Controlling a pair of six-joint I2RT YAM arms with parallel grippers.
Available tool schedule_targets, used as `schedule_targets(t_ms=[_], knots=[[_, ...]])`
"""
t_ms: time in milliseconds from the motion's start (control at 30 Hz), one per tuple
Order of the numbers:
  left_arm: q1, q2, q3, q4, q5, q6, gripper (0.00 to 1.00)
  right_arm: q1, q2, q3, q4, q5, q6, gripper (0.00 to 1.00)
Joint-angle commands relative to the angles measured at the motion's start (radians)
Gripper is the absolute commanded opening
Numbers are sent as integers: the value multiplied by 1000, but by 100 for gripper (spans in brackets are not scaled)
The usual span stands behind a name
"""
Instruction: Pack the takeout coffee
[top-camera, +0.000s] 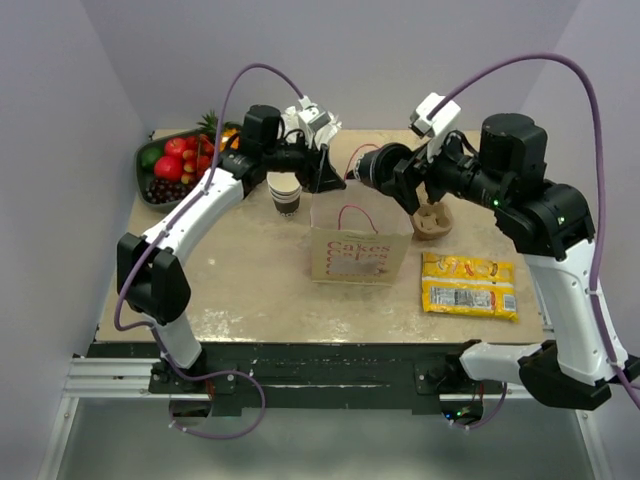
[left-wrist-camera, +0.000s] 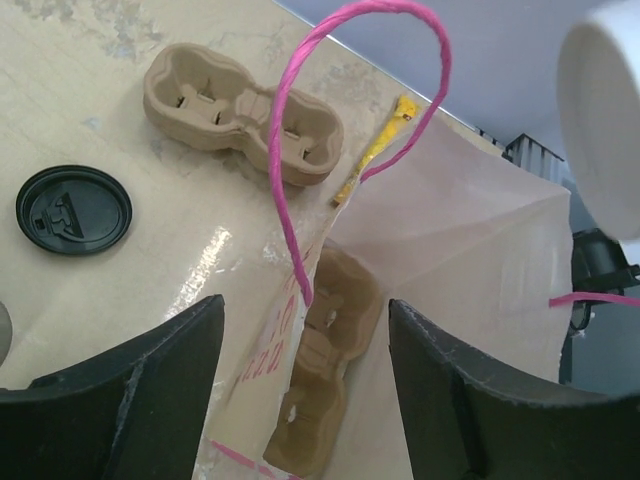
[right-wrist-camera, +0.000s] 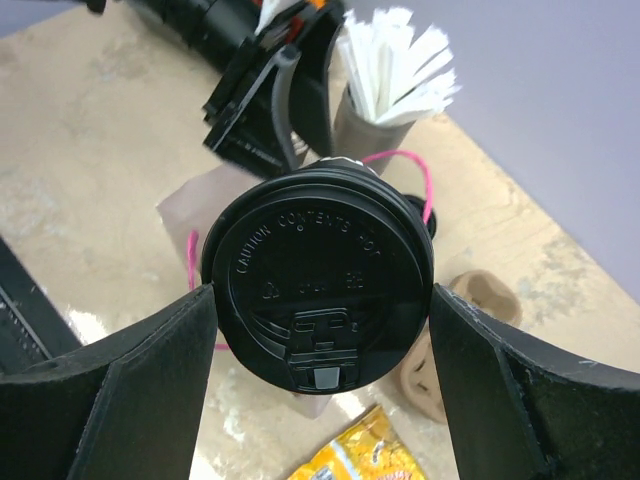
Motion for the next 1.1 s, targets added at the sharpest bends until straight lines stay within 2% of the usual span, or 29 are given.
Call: schedule_targets(t_ms=[0, 167, 600, 1067], knots=[[2, 6, 45, -25, -45, 67, 68, 1, 16, -21, -84, -66, -27, 64], [0, -28, 10, -16, -24, 50, 55, 1, 96, 29, -147, -28, -58, 63], [-1, -91, -83, 75, -10, -91, 60, 1, 344, 212, -412, -89, -174, 57], [0, -100, -113, 98, -24, -134, 60, 7, 387, 65, -379, -60, -205, 55]])
